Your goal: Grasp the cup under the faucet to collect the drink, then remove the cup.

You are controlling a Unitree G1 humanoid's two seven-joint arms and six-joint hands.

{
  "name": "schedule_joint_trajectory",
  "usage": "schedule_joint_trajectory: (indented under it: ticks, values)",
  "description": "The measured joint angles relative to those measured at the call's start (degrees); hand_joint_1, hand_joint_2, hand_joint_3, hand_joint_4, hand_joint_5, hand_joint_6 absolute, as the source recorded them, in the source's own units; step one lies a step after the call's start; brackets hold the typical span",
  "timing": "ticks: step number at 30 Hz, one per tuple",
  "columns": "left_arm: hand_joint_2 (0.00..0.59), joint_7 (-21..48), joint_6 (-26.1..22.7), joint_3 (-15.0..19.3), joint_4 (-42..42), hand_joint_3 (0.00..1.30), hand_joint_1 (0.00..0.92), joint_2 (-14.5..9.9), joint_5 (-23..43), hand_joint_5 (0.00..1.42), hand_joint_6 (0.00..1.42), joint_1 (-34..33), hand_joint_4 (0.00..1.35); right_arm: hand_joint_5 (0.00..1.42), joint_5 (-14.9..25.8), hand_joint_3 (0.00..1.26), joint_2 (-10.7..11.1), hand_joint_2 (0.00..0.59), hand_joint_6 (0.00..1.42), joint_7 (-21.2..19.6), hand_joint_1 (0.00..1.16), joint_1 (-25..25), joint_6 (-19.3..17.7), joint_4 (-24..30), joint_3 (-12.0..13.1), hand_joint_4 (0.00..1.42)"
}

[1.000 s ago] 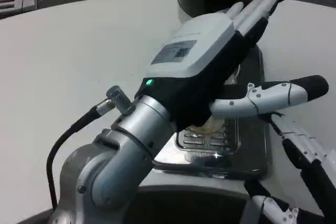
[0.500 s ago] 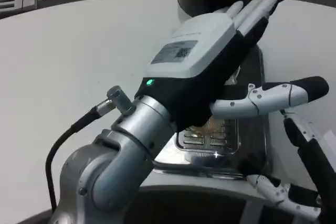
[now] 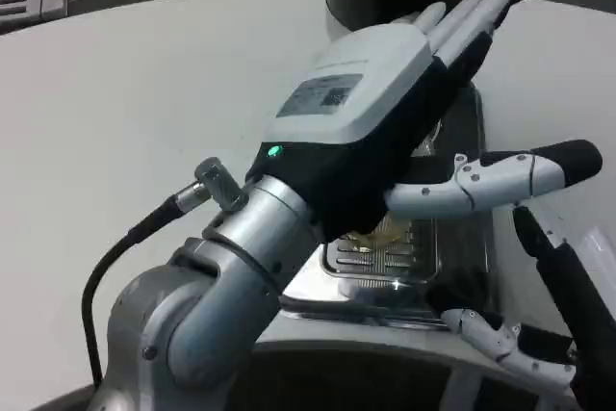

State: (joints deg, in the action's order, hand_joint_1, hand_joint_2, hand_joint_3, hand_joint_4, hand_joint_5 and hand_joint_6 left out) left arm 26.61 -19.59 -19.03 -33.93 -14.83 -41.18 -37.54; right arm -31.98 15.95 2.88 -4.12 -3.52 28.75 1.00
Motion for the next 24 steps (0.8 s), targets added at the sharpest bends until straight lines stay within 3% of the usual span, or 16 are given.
schedule_joint_trajectory:
  ticks: [10,17,24]
  values:
    - [0.142,-0.22,0.14,0.58,-1.37,0.00,0.000,0.12,-0.10,0.01,0.00,1.46,0.00,0.03,0.26,0.00,0.01,0.270,0.13,0.22,0.49,1.85,1.14,-1.35,-1.30,0.01]
    - [0.147,-11.18,5.36,3.71,-5.39,0.00,0.000,3.42,-0.29,0.03,0.00,8.61,0.00,0.03,0.95,0.00,0.14,0.270,0.13,0.30,0.50,2.05,1.22,-1.50,-1.61,0.01]
    - [0.151,-20.56,10.40,7.55,-8.14,0.00,0.000,5.17,-2.32,0.04,0.00,16.82,0.00,0.03,1.41,0.00,0.11,0.264,0.13,0.84,0.51,2.89,1.72,-2.06,-2.16,0.01]
